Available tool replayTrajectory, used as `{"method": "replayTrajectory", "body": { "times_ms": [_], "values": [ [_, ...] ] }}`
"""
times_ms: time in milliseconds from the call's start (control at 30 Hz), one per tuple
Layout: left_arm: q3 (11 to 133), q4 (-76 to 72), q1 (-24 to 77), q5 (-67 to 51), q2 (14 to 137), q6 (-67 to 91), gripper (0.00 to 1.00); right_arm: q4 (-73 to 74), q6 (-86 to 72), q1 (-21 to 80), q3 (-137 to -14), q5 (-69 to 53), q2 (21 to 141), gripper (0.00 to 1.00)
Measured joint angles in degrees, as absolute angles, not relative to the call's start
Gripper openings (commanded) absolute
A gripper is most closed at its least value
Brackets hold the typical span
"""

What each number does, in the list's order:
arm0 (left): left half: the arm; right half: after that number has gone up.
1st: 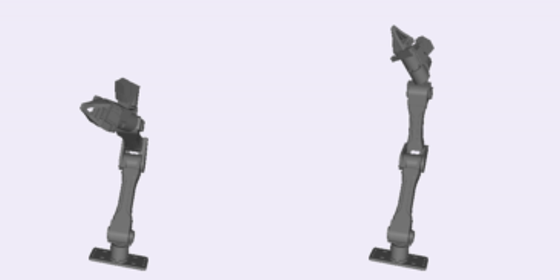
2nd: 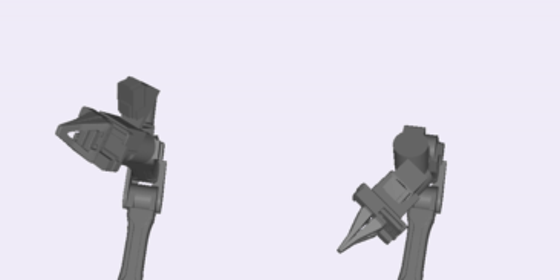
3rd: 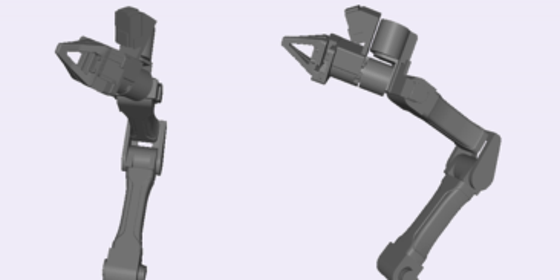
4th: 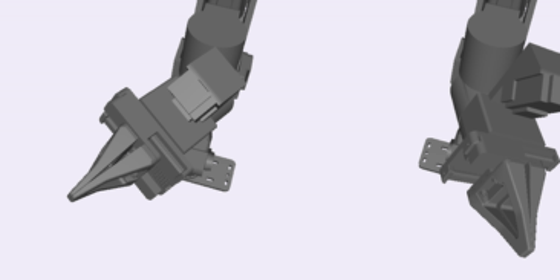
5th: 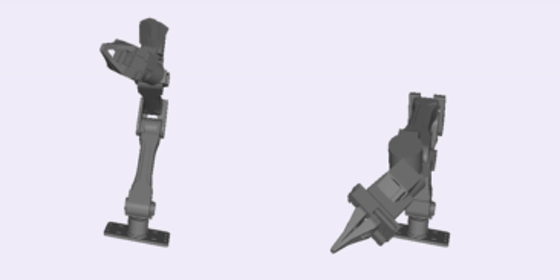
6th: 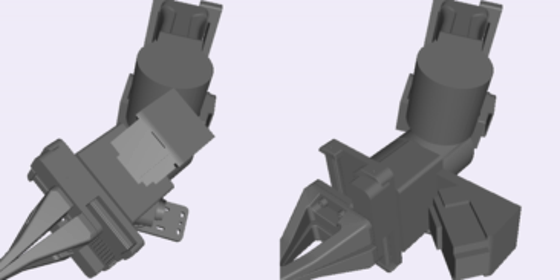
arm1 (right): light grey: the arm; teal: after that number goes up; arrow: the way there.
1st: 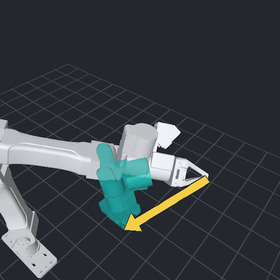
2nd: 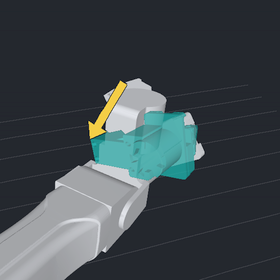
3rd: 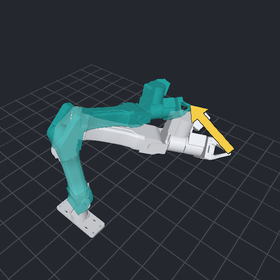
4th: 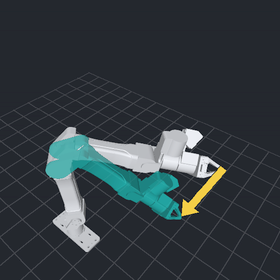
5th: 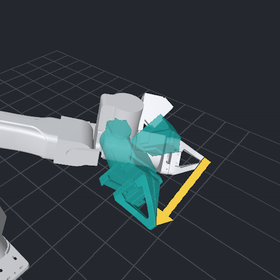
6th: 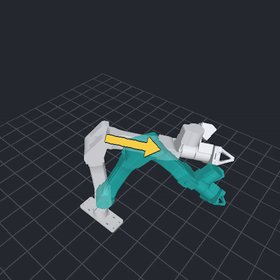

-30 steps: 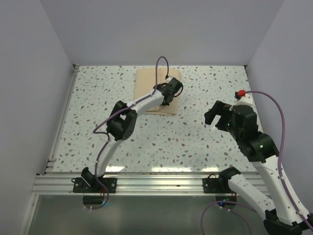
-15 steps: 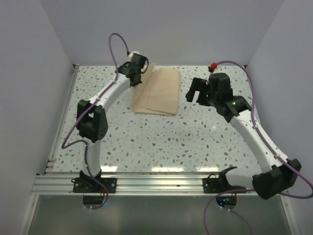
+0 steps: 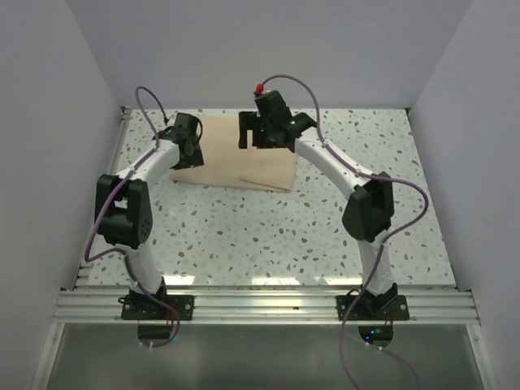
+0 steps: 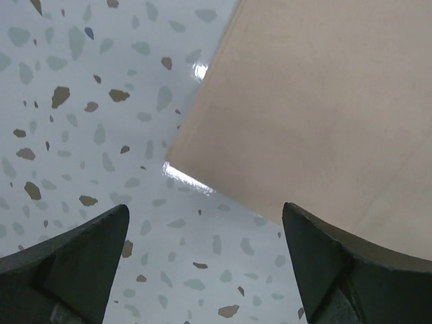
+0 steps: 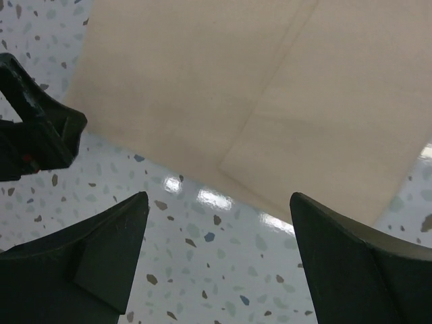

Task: Open and lay out the surgical kit
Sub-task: Open the surgical kit at the center of the board.

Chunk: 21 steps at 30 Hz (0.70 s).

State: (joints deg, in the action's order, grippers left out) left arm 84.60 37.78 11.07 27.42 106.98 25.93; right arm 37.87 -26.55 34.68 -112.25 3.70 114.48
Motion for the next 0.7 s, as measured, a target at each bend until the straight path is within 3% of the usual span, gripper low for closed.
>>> {"method": "replayTrajectory", "body": {
  "times_ms": [267,467,700],
  "values": [
    [74.24,35.92,11.07,21.39,99.70,26.30,1.00,46.35,-28.45,39.62,-137.08,6.31,138.72,0.84],
    [70.52,33.65,11.05,18.81,96.40,26.48,0.99,51.31,-30.46,40.64,-138.30,10.15,144.51,0.74],
    [66.72,32.14,11.00,16.23,96.40,26.63,0.99,54.46,-30.98,41.25,-140.03,13.98,148.90,0.51]
  ]
}}
